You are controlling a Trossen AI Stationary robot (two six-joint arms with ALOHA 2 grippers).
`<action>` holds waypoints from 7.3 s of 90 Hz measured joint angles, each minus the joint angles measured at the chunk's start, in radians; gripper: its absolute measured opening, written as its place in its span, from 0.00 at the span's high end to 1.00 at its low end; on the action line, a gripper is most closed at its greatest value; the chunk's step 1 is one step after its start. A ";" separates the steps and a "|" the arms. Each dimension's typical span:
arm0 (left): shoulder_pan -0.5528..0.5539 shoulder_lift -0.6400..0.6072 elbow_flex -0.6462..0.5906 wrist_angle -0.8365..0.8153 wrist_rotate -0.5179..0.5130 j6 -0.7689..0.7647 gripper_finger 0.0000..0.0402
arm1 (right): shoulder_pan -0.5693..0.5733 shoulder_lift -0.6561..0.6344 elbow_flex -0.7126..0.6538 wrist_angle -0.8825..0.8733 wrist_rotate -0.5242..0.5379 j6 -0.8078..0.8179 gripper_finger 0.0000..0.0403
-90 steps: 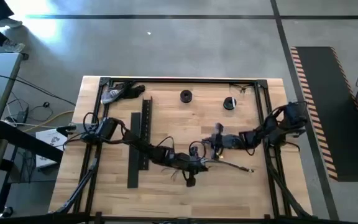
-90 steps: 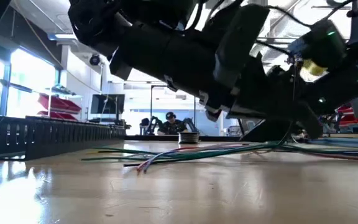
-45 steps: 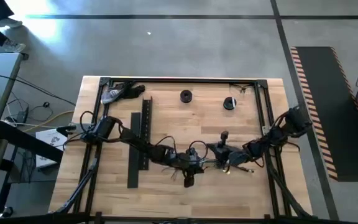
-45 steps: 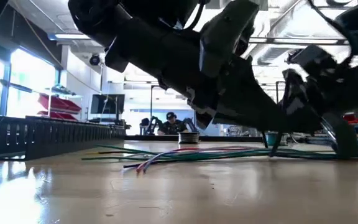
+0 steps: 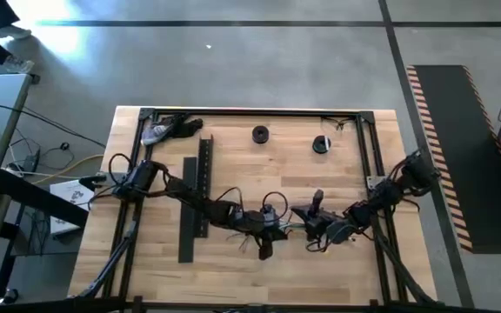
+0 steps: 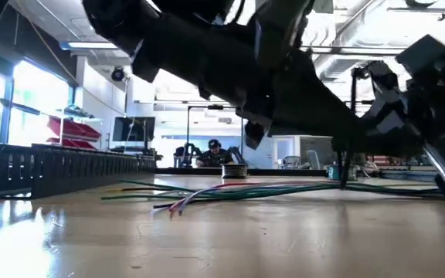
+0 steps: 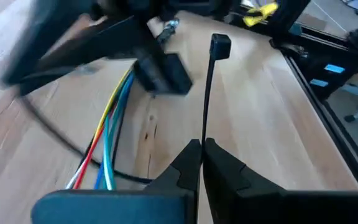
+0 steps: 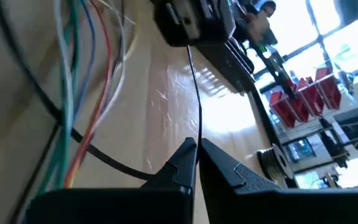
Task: Ziptie cables
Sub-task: Wrap the black zip tie on the cable
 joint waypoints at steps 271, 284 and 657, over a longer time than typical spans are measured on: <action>0.062 -0.033 -0.132 0.154 0.262 -0.117 1.00 | -0.081 0.002 0.232 -0.196 -0.127 -0.143 1.00; 0.062 -0.033 -0.131 0.149 0.266 -0.108 1.00 | -0.077 0.002 0.232 -0.183 -0.138 -0.194 1.00; -0.053 -0.034 0.001 -0.041 0.141 0.892 0.66 | -0.043 0.002 0.231 -0.316 0.057 0.132 1.00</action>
